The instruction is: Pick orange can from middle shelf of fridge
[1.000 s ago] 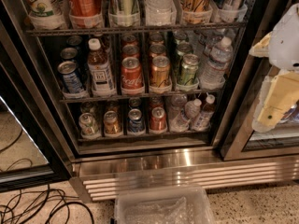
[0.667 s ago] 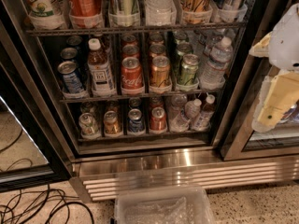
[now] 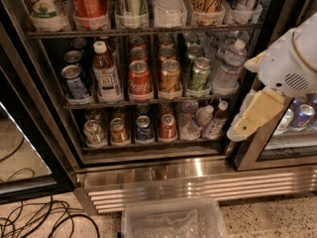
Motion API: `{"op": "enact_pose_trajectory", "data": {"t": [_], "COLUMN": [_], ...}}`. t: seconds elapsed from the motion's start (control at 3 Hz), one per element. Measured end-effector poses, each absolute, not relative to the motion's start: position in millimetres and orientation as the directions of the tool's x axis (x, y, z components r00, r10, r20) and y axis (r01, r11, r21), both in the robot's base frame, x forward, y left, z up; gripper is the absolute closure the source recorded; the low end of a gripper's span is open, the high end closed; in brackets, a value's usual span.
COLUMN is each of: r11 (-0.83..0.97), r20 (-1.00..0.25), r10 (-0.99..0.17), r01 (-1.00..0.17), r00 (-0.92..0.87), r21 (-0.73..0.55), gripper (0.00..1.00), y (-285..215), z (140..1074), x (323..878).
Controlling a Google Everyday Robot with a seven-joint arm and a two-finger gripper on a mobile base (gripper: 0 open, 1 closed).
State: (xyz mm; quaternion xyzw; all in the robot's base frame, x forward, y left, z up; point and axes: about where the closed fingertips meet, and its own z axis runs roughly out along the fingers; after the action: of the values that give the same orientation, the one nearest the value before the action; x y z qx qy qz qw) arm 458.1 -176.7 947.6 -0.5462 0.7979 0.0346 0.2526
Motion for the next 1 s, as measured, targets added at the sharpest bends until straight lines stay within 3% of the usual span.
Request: {"op": "enact_pose_trajectory", "data": {"t": [1.0], "r11": [0.432], "r20": [-0.508], "r10": [-0.824], "r01": [-0.858], "r00": [-0.25], "r21": [-0.278], "gripper": [0.0], "y": [-158.5], "z": [951.8], "x": [476.4]}}
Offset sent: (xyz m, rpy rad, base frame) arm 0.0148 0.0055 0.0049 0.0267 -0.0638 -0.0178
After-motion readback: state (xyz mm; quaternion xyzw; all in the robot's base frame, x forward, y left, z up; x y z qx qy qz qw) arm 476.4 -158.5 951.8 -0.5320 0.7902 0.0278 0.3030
